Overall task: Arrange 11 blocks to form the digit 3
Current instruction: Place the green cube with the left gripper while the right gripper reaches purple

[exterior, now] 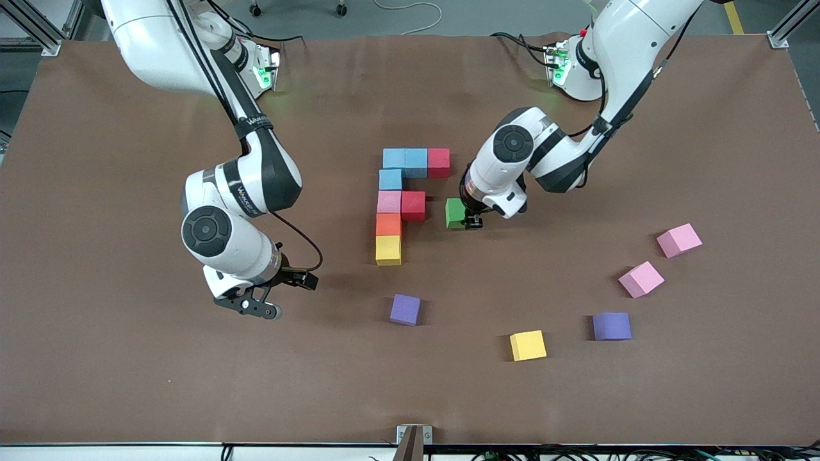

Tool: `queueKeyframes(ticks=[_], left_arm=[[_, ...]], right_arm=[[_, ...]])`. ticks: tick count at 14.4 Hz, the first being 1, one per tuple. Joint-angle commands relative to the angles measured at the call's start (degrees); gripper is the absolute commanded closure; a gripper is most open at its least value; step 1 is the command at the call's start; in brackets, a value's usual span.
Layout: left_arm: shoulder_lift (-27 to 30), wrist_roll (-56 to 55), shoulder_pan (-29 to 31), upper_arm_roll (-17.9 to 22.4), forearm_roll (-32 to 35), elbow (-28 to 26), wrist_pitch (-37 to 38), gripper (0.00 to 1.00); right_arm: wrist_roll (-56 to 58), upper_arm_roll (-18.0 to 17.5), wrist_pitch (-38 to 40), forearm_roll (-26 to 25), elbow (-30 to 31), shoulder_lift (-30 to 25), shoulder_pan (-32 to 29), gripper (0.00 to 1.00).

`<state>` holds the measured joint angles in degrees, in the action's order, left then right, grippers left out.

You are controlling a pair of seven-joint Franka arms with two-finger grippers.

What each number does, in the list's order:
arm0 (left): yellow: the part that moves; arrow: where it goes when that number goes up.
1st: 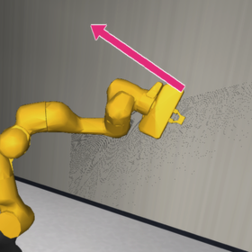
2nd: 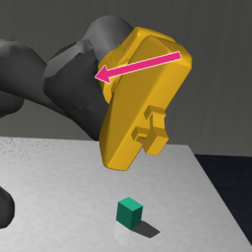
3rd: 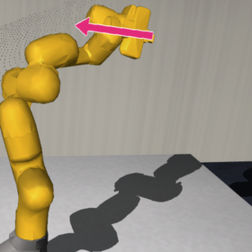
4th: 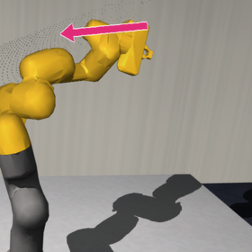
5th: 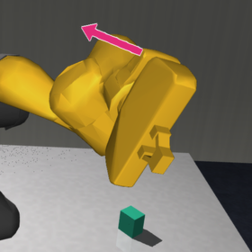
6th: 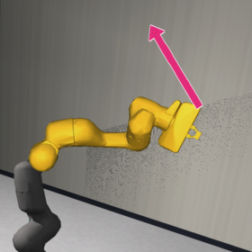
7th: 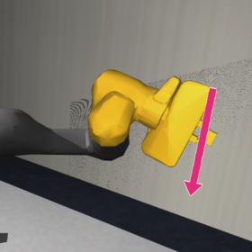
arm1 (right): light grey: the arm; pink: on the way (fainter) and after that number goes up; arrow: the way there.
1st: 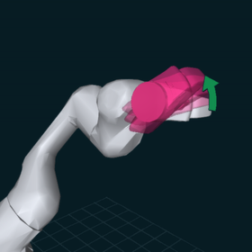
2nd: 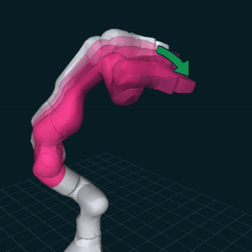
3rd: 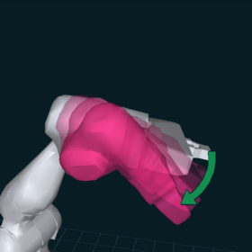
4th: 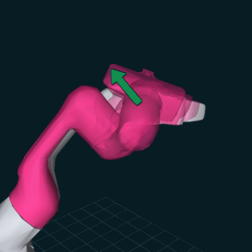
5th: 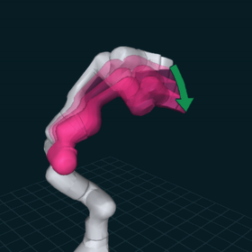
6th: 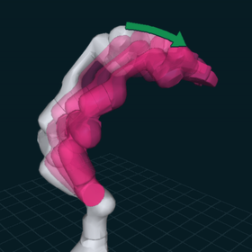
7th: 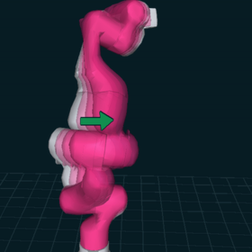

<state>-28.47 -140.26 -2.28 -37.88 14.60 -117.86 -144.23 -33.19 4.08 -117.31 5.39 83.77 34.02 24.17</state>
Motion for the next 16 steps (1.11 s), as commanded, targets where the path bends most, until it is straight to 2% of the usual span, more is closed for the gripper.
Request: queueKeyframes(ticks=[1,5,10,13,16], left_arm=[[-0.71,-2.03,-1.4,0.35,-0.01,0.17,-2.11,0.68],[-1.85,-3.79,-3.16,0.96,1.82,0.35,-3.07,0.68],[-4.49,-10.99,-3.7,0.96,11.22,0.7,-3.34,0.68],[-5.81,-12.58,-4.75,0.96,12.29,1.4,-3.34,0.68],[-5.98,-12.85,-5.19,0.96,12.29,1.84,-3.43,0.68]], right_arm=[[0.14,-0.83,0.06,-0.64,1.66,-1.24,-0.35,0.0],[-1.87,-1.09,-0.73,-0.2,0.53,-0.72,1.4,0.0],[-4.95,-0.83,-0.03,-0.9,-15.35,10.25,6.41,0.0],[-9.61,-0.65,-0.03,-0.99,-24.06,16.76,8.17,0.0],[-11.11,2.06,-0.29,-1.08,-30.4,22.56,11.06,0.0]])
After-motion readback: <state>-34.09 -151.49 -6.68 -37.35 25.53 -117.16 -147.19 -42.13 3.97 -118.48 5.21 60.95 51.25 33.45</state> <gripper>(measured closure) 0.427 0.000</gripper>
